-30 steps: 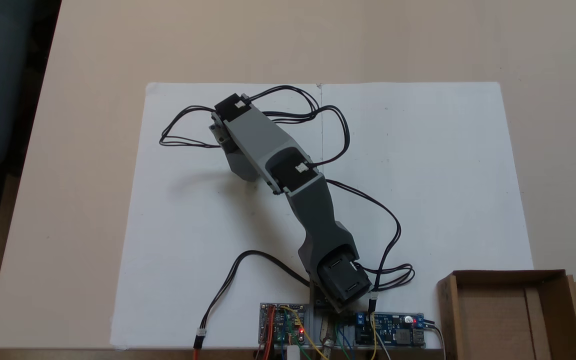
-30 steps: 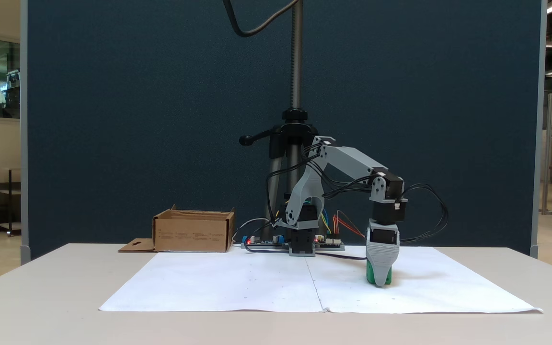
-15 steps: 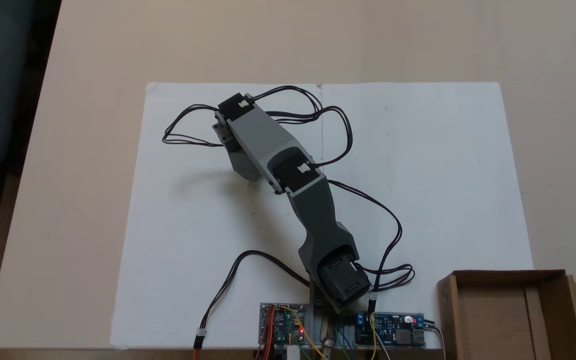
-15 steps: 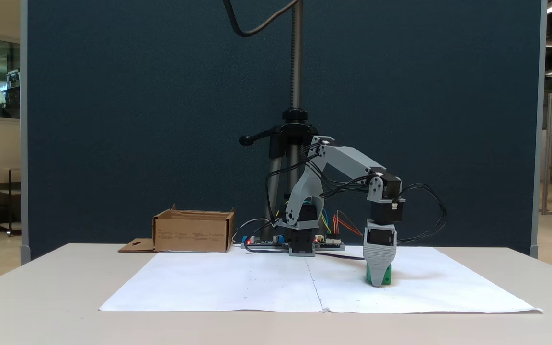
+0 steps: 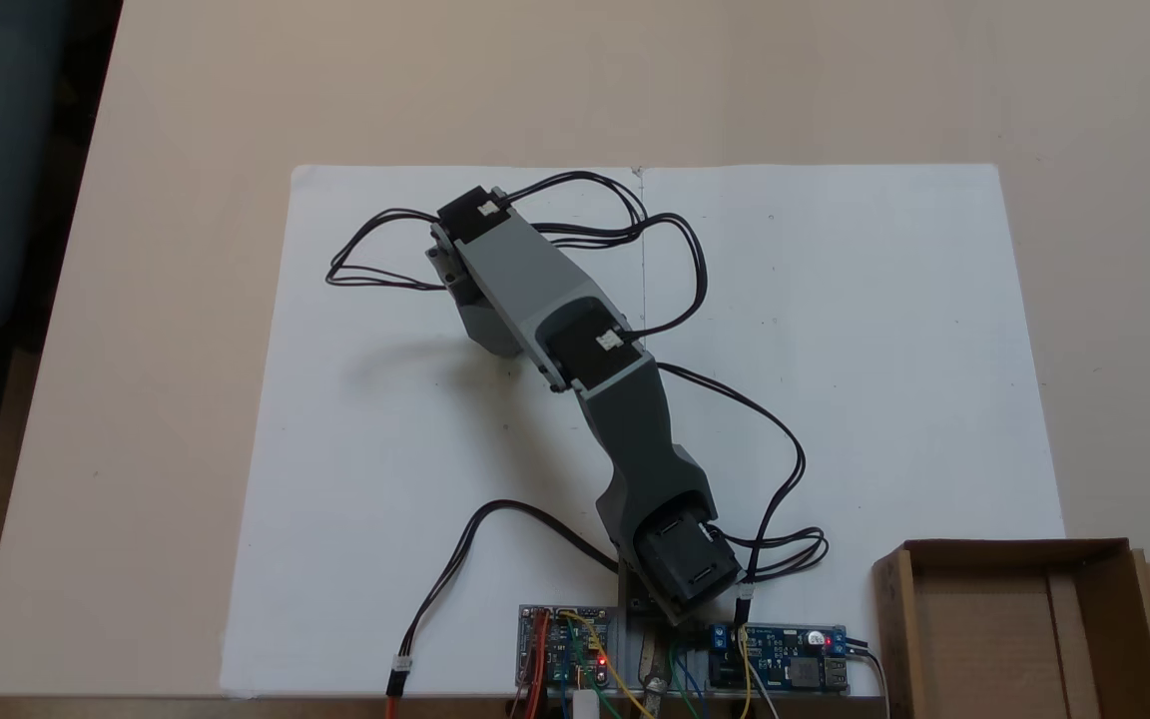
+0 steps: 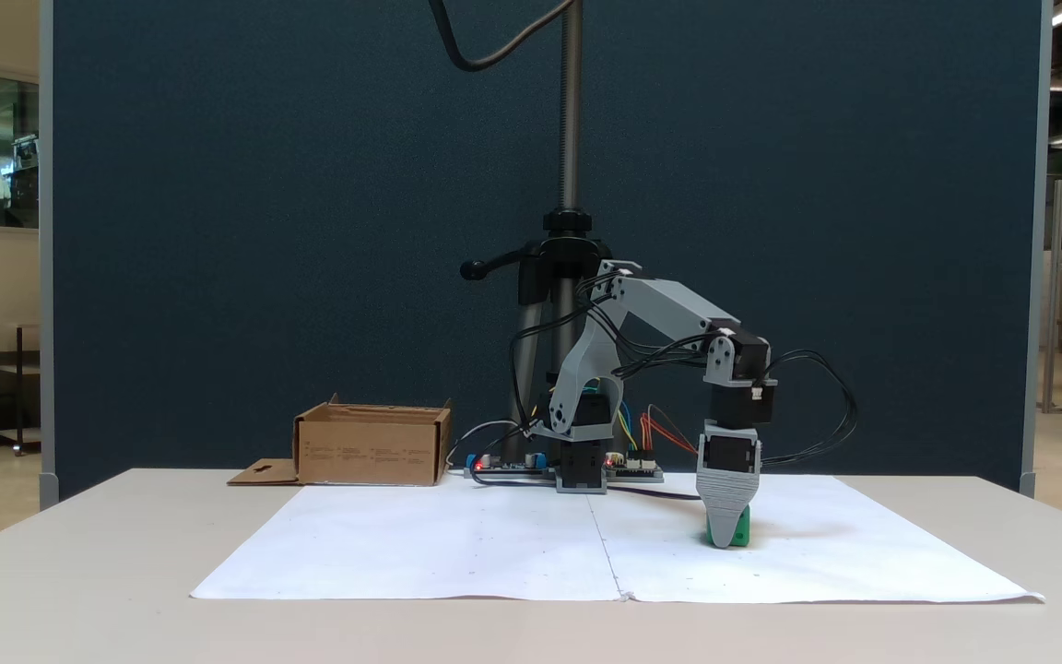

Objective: Grasp a green dice and put it in the bin.

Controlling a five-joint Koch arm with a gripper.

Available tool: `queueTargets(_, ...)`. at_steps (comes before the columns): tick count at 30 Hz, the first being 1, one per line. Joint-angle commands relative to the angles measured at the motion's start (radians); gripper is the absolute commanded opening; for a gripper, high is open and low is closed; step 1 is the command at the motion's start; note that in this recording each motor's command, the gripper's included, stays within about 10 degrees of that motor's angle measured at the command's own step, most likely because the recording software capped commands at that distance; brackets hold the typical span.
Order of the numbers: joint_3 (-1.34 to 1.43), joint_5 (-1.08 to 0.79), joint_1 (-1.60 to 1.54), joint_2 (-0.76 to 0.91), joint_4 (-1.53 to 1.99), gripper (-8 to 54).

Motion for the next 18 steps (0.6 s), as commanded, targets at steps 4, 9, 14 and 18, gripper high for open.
queueTargets(4, 0.002, 0.069, 0.012, 0.054, -0.002, 12.1)
queueTargets(9, 0.005, 0.069, 0.038, 0.124, 0.005, 12.1)
queueTargets(14, 0.005, 0.051, 0.103, 0.293, 0.006, 12.1)
queueTargets(18, 0.003, -0.005, 0.120, 0.388, 0.021, 12.1)
